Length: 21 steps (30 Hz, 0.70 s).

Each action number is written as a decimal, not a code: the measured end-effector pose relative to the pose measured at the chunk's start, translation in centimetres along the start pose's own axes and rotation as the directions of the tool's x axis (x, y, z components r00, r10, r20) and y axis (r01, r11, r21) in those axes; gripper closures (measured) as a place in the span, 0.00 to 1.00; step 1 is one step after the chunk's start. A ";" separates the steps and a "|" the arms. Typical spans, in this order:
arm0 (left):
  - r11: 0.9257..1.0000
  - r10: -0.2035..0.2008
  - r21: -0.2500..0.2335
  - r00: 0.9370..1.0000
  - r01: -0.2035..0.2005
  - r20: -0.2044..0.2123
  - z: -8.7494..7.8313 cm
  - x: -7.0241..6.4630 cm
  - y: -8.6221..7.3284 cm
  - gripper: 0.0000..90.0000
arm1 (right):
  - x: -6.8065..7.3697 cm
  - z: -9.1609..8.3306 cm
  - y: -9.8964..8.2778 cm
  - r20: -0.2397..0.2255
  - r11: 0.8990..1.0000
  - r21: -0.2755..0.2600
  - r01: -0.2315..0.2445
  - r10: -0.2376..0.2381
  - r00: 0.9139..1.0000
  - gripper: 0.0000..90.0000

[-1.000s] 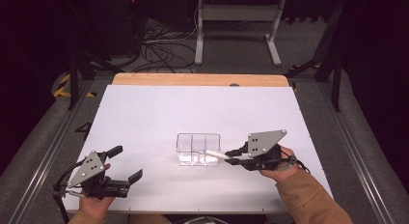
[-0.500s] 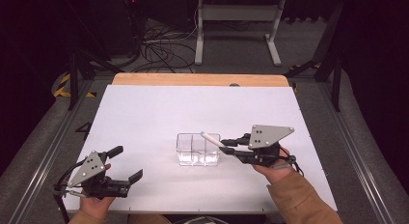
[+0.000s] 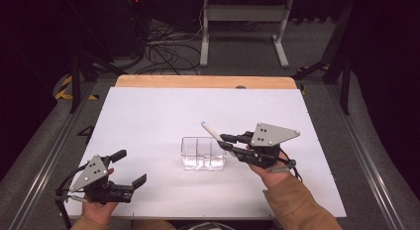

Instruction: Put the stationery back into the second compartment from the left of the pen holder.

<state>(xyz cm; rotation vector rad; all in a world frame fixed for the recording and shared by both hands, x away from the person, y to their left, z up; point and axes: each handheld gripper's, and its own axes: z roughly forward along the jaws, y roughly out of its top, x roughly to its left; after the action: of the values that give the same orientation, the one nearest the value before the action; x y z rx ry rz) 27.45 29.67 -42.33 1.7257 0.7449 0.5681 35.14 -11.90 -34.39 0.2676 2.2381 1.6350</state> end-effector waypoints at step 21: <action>1.000 0.004 0.000 1.000 -0.004 0.000 0.1 0.0 0.0 0.00 | 0.7 3.6 -0.5 0.175 0.989 -0.092 -0.113 0.128 0.976 0.87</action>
<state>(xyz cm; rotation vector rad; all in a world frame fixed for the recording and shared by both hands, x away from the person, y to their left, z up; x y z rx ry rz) 27.49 29.66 -42.36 1.7277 0.7410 0.5706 35.92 -8.67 -35.91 0.5183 2.0508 1.6848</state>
